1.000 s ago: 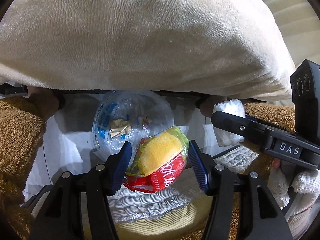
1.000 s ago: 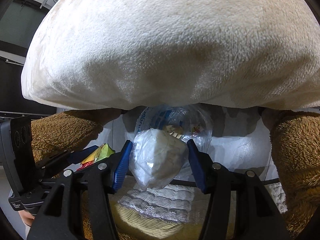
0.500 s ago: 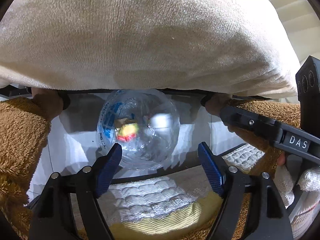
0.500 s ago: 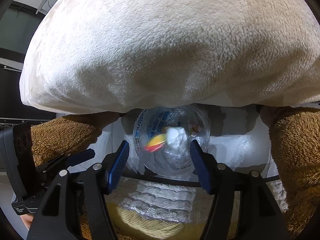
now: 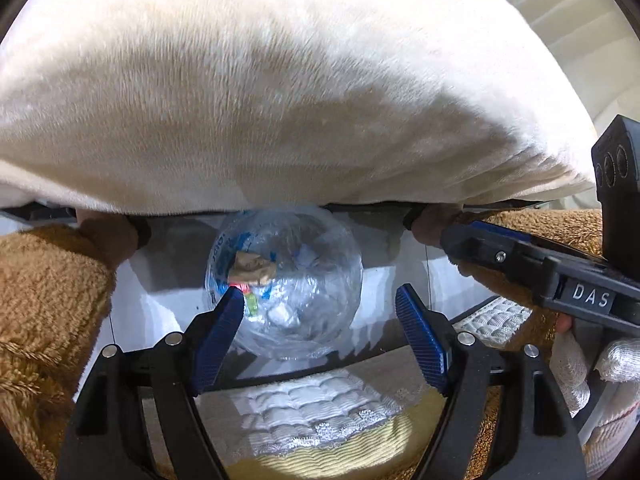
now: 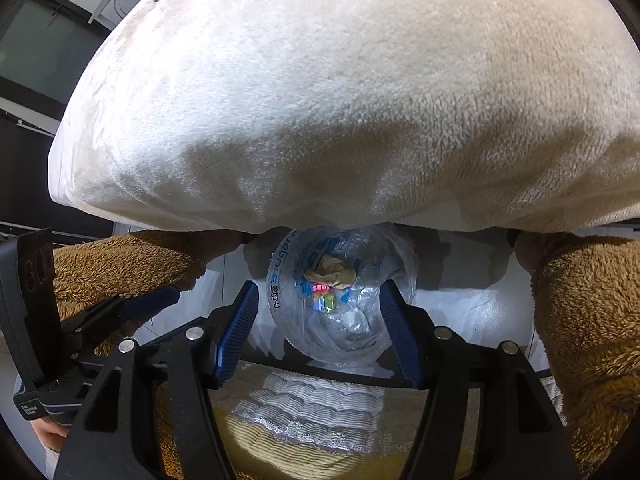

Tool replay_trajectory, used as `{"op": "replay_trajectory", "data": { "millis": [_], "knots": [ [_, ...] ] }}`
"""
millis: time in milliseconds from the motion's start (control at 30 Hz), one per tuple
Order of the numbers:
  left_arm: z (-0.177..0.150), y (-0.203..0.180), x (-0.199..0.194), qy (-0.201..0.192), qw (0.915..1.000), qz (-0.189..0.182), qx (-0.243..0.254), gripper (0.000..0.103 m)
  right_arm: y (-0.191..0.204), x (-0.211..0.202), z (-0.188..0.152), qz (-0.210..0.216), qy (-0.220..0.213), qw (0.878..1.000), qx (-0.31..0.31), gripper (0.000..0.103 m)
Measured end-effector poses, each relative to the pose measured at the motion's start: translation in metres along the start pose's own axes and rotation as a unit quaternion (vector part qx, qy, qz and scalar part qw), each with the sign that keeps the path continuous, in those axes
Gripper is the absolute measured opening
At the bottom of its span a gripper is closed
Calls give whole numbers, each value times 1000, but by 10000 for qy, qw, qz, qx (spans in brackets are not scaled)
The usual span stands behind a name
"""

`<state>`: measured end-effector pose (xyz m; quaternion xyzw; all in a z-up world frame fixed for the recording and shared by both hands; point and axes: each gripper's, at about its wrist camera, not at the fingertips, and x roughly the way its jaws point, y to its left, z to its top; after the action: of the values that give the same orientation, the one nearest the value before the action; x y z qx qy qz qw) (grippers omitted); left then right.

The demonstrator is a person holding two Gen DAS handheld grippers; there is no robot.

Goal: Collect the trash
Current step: 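Raise both open tools back over the remaining trash on the bed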

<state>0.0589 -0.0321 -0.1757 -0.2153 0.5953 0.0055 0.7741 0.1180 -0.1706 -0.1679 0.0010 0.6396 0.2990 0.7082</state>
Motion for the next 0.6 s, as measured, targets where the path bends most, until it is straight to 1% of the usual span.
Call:
{"op": "replay_trajectory", "data": {
  "millis": [67,200,300,367,433,600],
  "knots": [
    [0,-3,-6,-165,9998,-24,97,77,2,-8,-2,36,-188,9998,-103,63],
    [-1,-8,-22,-558,9980,32,296,77,7,-33,-5,158,-764,9964,-338,63],
    [-1,-12,-39,-969,9941,32,480,77,11,-54,-9,263,-1285,9898,-559,63],
    [-1,-14,-50,-1234,9907,29,568,77,13,-66,-10,260,-1594,9845,-677,63],
    [1,-16,-58,-1429,9876,3,650,77,15,-74,-10,183,-1808,9804,-760,63],
    [6,-19,-77,-1855,9791,-9,838,77,14,-87,-3,101,-2067,9747,-840,63]
  ]
}}
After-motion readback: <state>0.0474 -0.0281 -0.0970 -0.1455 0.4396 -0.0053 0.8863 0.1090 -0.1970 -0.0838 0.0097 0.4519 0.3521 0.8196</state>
